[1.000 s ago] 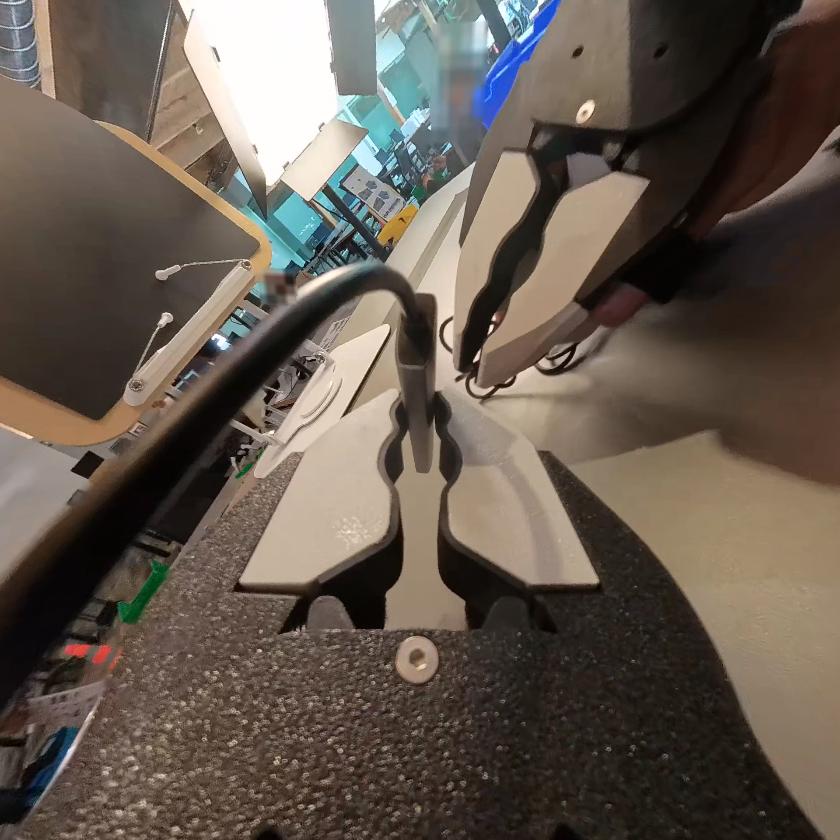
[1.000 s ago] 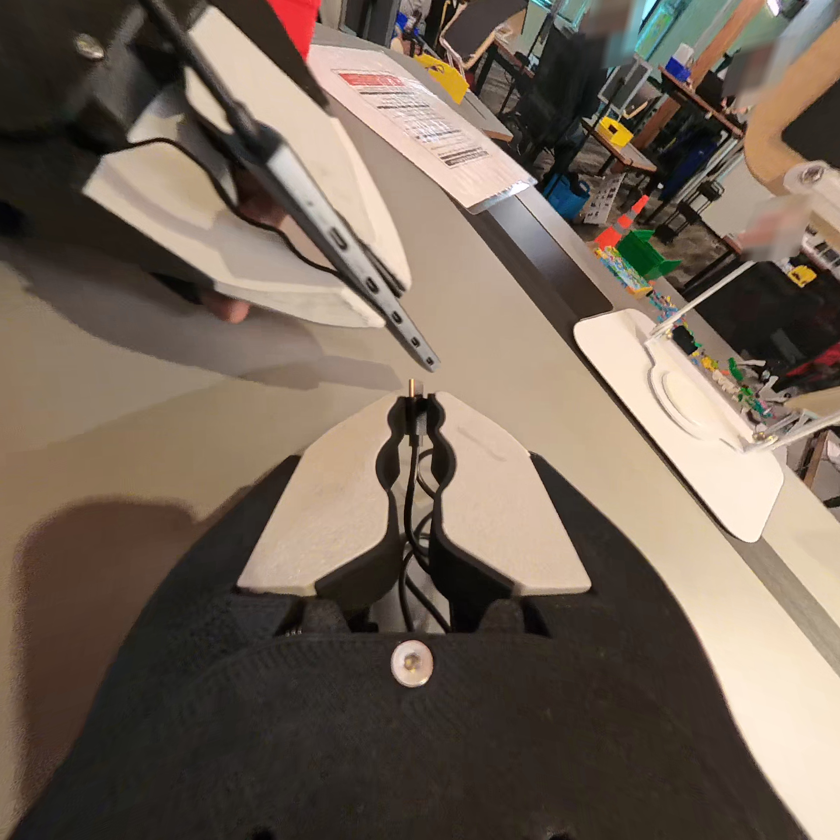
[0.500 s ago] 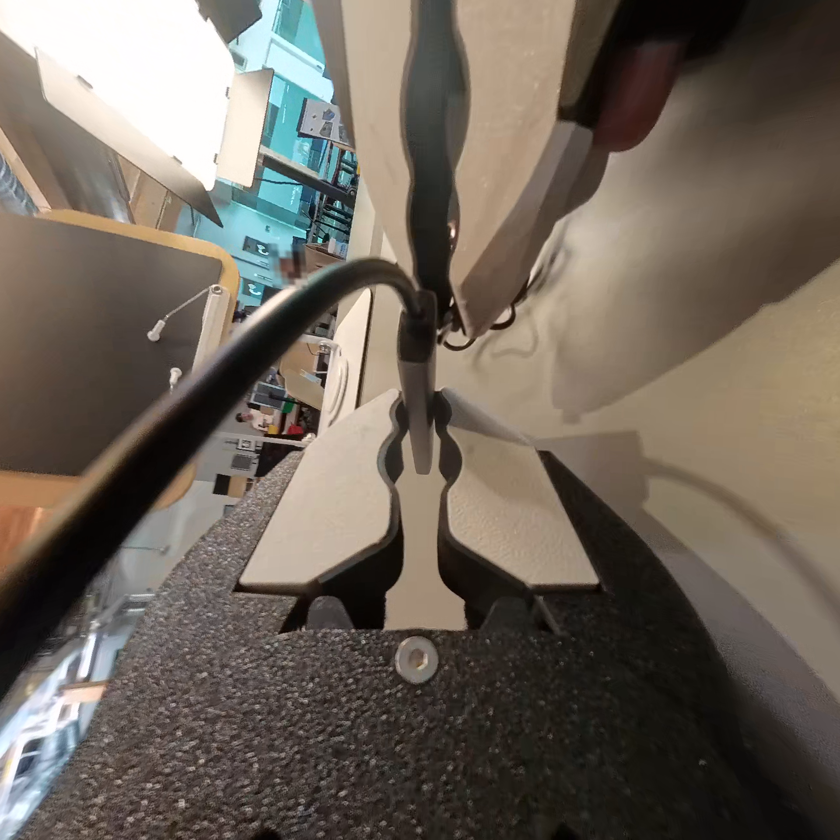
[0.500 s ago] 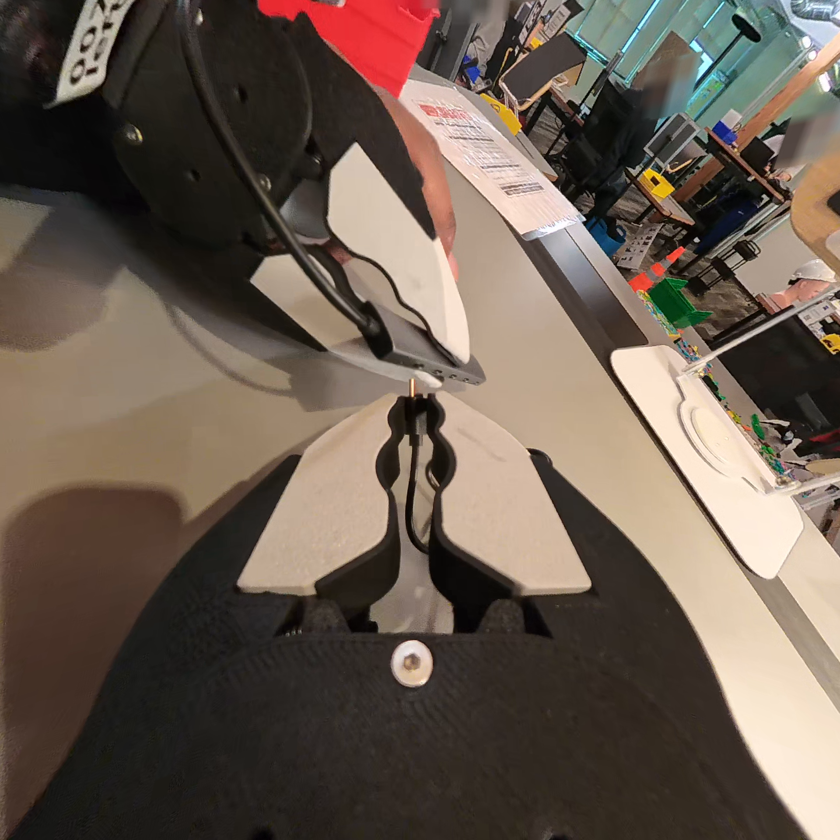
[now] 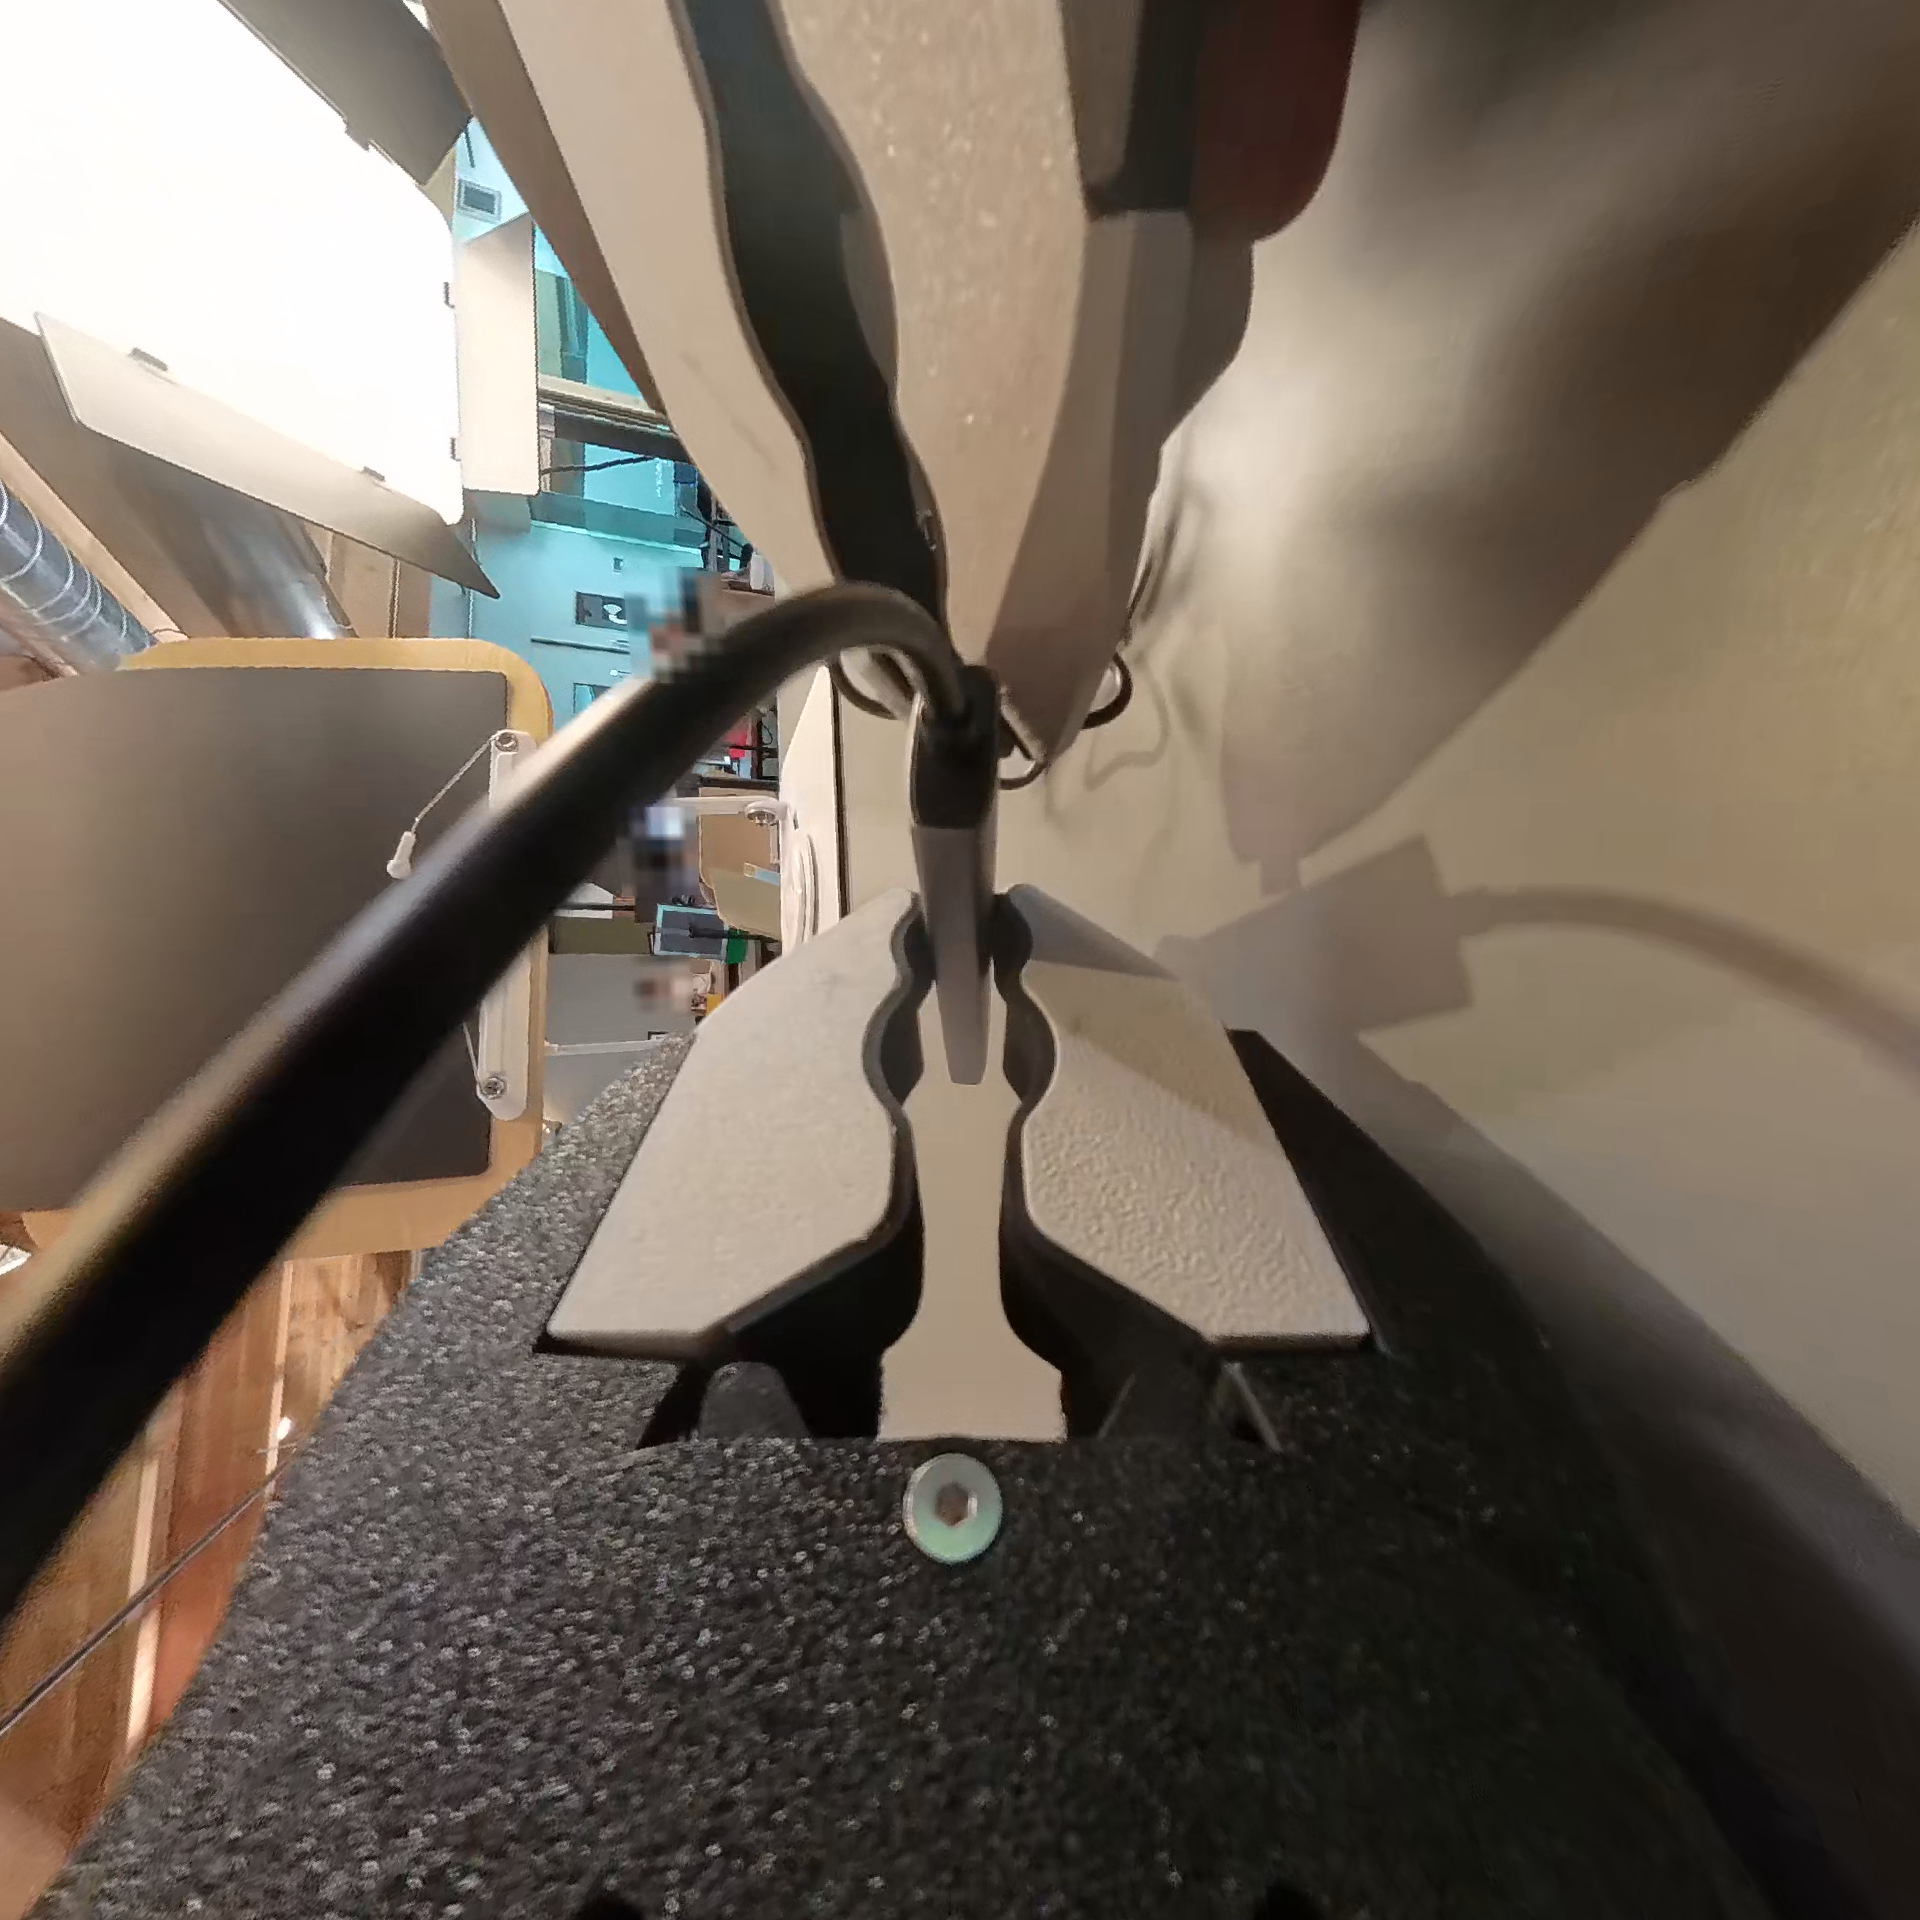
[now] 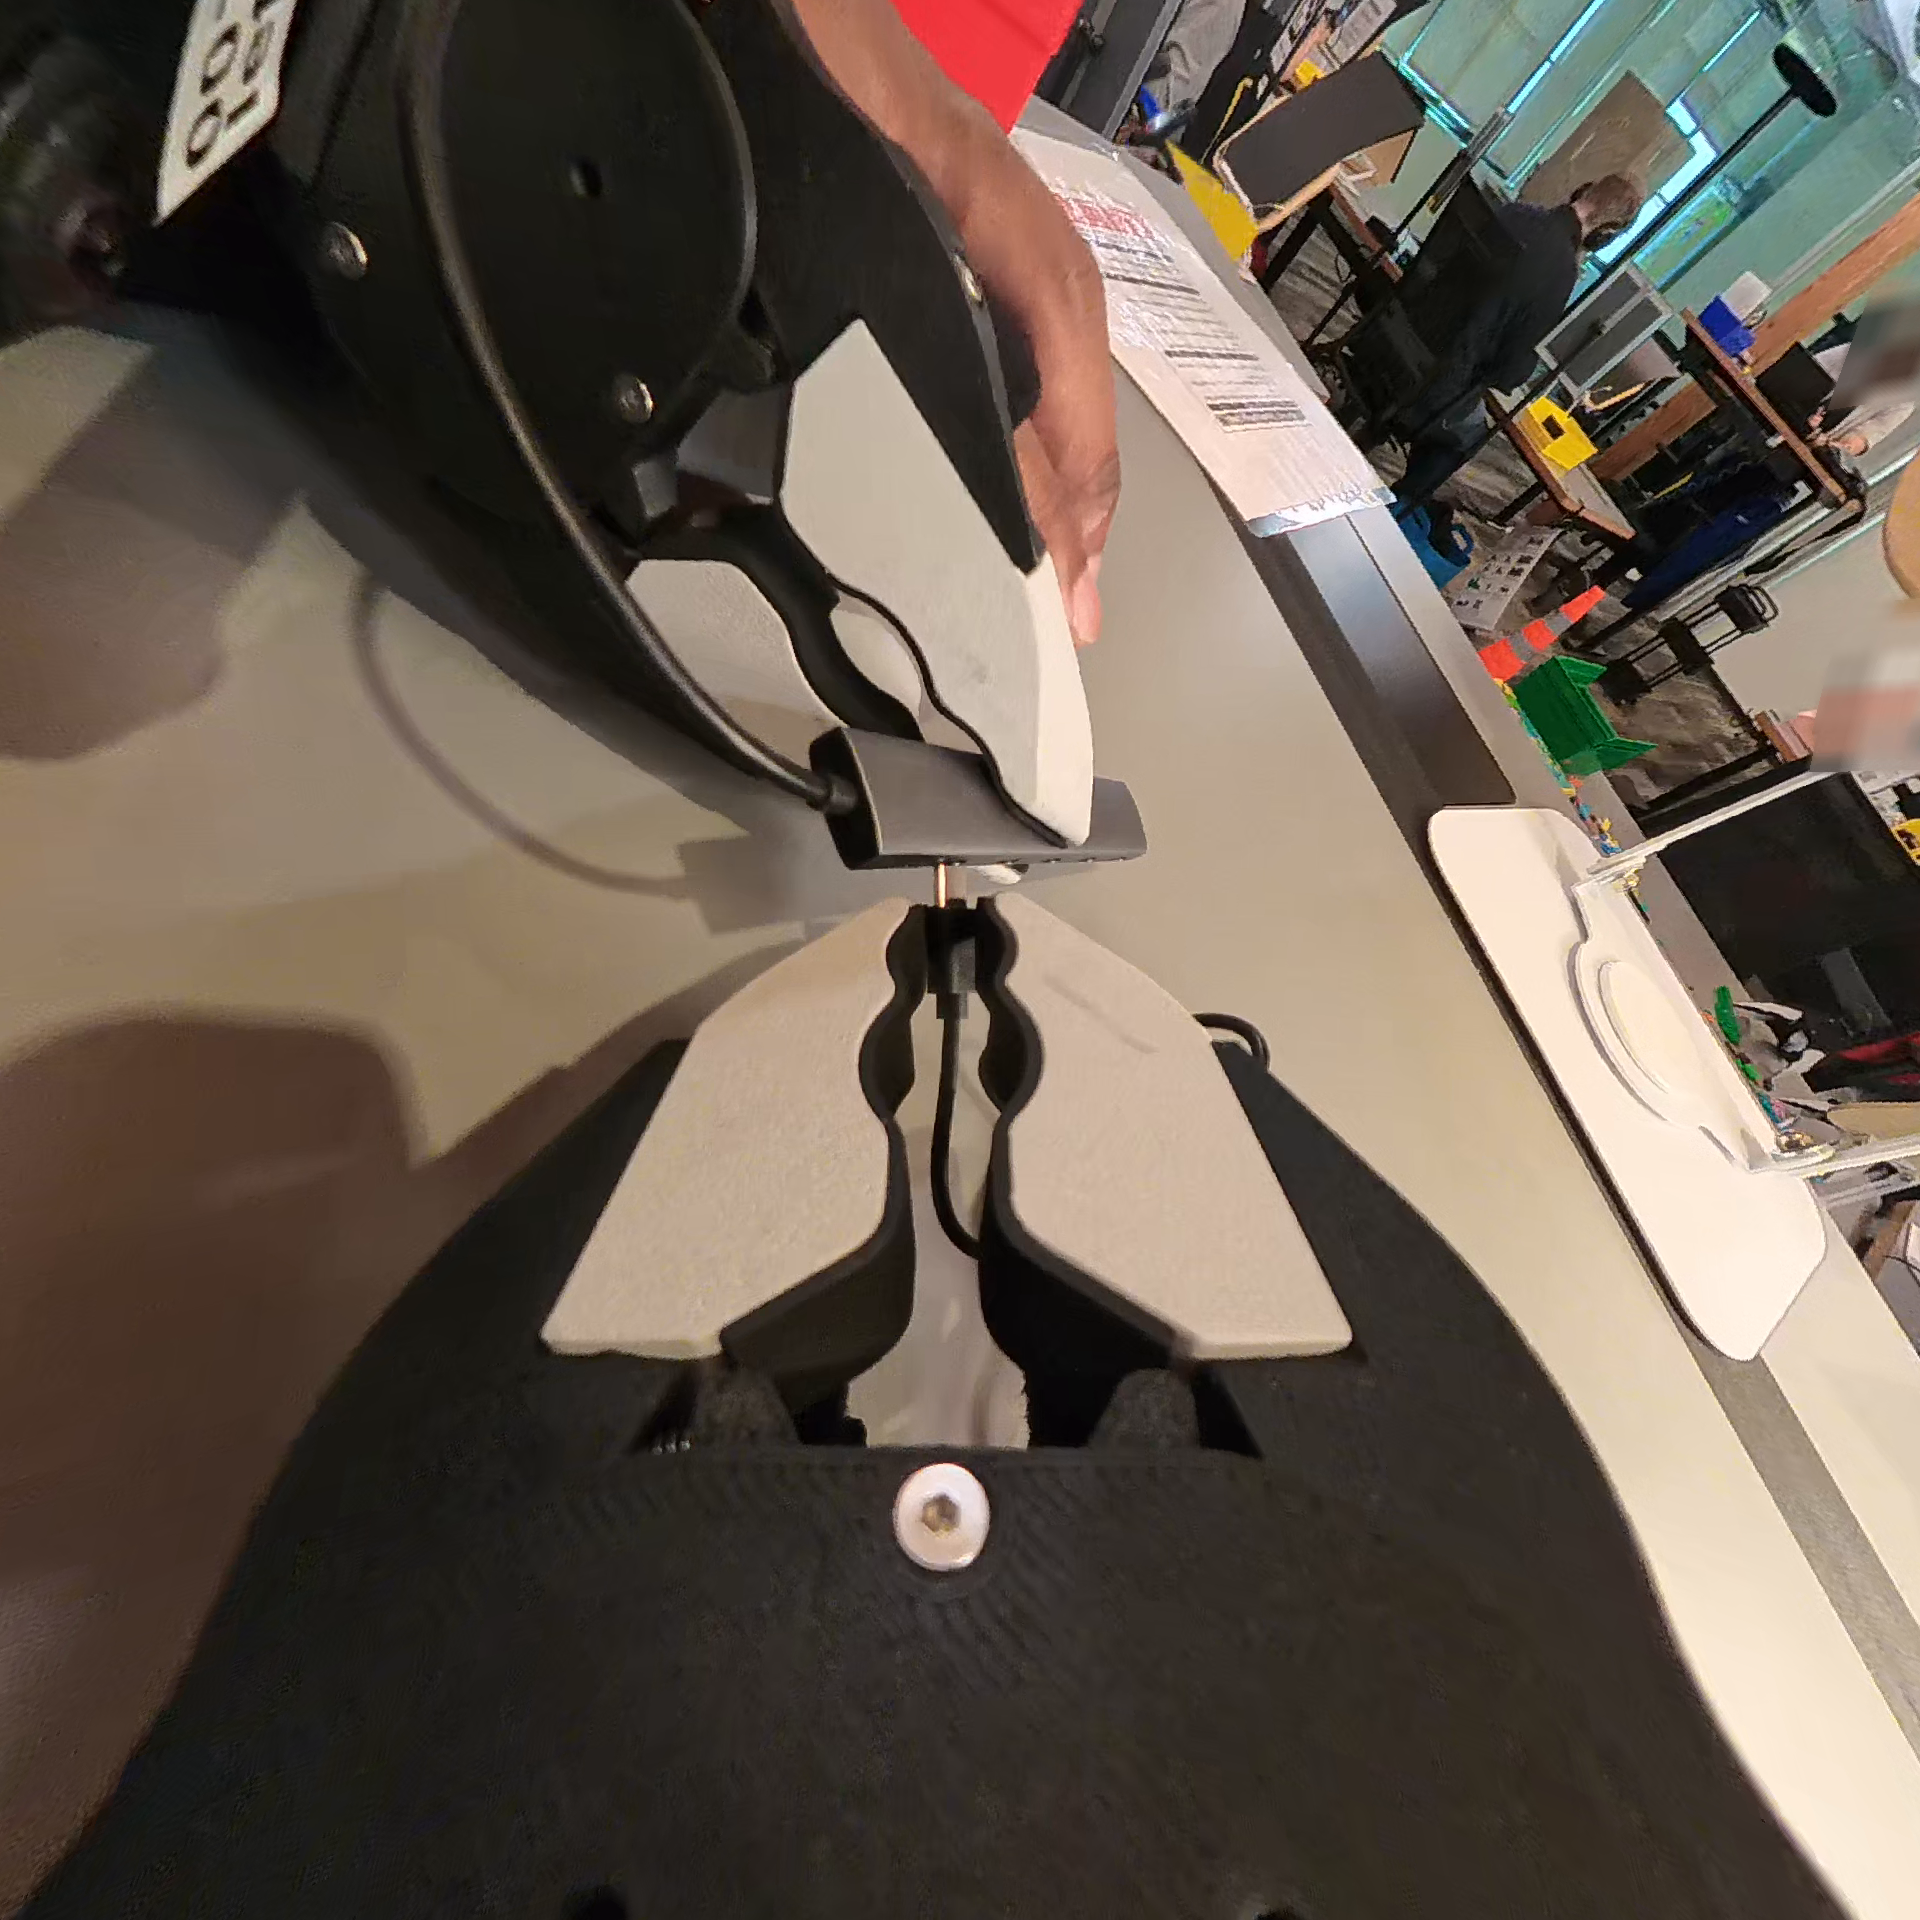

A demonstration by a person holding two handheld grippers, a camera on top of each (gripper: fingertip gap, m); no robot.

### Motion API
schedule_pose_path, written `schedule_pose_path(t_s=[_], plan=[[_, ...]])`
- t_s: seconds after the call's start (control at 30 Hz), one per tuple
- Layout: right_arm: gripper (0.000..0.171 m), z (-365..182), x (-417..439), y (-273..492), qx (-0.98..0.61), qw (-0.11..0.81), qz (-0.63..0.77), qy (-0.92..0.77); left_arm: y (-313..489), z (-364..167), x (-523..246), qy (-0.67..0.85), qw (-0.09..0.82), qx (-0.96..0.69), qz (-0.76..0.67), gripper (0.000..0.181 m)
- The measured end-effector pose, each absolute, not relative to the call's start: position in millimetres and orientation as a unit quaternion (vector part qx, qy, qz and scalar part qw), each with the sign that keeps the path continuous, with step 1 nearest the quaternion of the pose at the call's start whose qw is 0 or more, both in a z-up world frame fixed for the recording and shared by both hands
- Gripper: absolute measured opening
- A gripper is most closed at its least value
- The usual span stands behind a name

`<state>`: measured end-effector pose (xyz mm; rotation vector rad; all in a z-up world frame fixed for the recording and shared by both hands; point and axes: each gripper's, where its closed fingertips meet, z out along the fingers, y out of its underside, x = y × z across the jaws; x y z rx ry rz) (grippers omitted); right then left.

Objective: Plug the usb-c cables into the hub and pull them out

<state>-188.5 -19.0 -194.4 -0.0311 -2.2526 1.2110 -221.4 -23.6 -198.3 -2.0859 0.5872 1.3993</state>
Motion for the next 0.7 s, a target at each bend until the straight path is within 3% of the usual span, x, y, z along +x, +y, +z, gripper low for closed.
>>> schedule_pose_path(t_s=[0.4, 0.7], plan=[[0.008, -201, -183, -20, 0.045, 0.334, 0.405, -0.85, -19, -207, -217, 0.242, 0.249, -0.787, 0.511, 0.013], [0.008, -201, -189, -22, -0.001, 0.334, 0.396, -0.855, -17, -209, -225, 0.214, 0.191, -0.799, 0.528, 0.011]])
